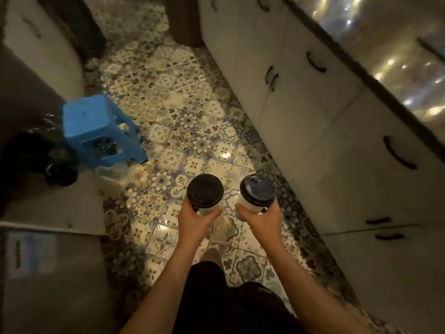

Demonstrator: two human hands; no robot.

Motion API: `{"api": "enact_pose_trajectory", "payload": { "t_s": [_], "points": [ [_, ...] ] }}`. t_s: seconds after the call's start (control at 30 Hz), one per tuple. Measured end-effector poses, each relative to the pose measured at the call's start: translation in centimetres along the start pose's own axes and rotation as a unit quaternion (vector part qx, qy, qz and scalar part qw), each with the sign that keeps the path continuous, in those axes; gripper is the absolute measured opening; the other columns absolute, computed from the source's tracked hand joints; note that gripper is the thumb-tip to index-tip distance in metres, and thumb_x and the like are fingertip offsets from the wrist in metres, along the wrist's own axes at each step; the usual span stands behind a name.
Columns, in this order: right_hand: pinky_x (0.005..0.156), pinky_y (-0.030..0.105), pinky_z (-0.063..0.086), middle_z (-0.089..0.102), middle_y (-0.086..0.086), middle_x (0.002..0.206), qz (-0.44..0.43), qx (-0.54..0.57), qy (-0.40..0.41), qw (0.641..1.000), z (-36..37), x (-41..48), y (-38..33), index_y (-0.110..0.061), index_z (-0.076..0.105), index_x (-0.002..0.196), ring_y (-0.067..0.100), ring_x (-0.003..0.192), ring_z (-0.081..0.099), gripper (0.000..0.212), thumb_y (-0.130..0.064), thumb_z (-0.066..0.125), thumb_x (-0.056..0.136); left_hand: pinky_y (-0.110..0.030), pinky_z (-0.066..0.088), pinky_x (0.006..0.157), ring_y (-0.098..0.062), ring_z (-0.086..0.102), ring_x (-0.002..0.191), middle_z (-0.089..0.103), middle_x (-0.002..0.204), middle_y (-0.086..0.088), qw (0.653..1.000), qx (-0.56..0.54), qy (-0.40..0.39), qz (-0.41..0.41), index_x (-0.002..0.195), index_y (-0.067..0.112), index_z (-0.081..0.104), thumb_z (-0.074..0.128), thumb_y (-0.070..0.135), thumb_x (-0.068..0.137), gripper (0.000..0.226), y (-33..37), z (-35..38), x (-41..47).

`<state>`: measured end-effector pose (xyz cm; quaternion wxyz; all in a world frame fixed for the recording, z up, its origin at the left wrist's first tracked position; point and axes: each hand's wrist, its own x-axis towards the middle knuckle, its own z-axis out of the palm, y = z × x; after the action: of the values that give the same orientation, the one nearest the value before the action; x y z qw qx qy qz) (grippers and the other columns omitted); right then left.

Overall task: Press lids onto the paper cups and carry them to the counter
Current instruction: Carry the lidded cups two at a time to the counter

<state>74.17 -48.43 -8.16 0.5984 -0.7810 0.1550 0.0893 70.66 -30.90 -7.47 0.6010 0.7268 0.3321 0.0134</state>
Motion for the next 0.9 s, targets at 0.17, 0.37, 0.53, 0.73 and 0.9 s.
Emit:
{"api": "enact_pose_trajectory", "payload": {
  "t_s": [0.17,0.37,0.53,0.73,0.9],
  "points": [
    [0.091,0.029,0.057,0.07,-0.01,0.121,0.02,0.034,0.119,0.992,-3.4,5.9,-1.4,-0.033,0.058,0.13,0.006,0.11,0.067,0.084,-0.048,0.096,0.056,-0.028,0.046,0.094,-0.011,0.056,0.118,0.061,0.126,0.006,0.993,0.028,-0.107,0.033,0.139,0.021,0.054,0.096,0.017,0.067,0.083,5.4,7.2,5.8],
    [0.072,0.003,0.05,0.069,-0.012,0.108,0.015,0.065,0.236,0.969,-7.8,13.3,-4.8,-0.019,0.062,0.128,-0.006,0.095,0.064,0.075,-0.02,0.097,0.062,-0.013,0.047,0.088,-0.008,0.06,0.113,0.063,0.115,0.014,0.969,0.048,-0.217,0.112,0.135,0.025,0.056,0.096,0.017,0.065,0.081,13.3,15.6,11.9],
    [0.081,0.005,0.05,0.066,-0.016,0.11,-0.023,0.079,0.306,0.948,-11.9,17.9,-8.1,-0.022,0.059,0.127,-0.015,0.098,0.063,0.073,-0.017,0.096,0.064,-0.033,0.051,0.105,-0.012,0.062,0.124,0.068,0.125,0.012,0.942,0.045,-0.292,0.16,0.129,0.034,0.059,0.098,0.028,0.061,0.079,19.1,22.2,15.3],
    [0.097,0.031,0.056,0.069,-0.011,0.121,-0.06,0.079,0.366,0.925,-17.2,22.1,-11.4,-0.022,0.059,0.131,0.005,0.115,0.066,0.085,-0.045,0.094,0.058,-0.027,0.053,0.098,-0.007,0.064,0.118,0.07,0.12,0.012,0.917,0.036,-0.356,0.177,0.122,0.038,0.06,0.097,0.034,0.061,0.071,25.6,29.5,17.0],
    [0.098,0.034,0.057,0.069,-0.003,0.127,-0.1,0.092,0.413,0.9,-23.1,26.5,-13.8,-0.014,0.059,0.135,0.008,0.119,0.065,0.092,-0.05,0.094,0.058,-0.011,0.051,0.091,0.012,0.061,0.11,0.067,0.121,0.019,0.882,0.005,-0.425,0.203,0.125,0.036,0.06,0.093,0.016,0.069,0.068,31.5,36.4,17.3]
  ]
}}
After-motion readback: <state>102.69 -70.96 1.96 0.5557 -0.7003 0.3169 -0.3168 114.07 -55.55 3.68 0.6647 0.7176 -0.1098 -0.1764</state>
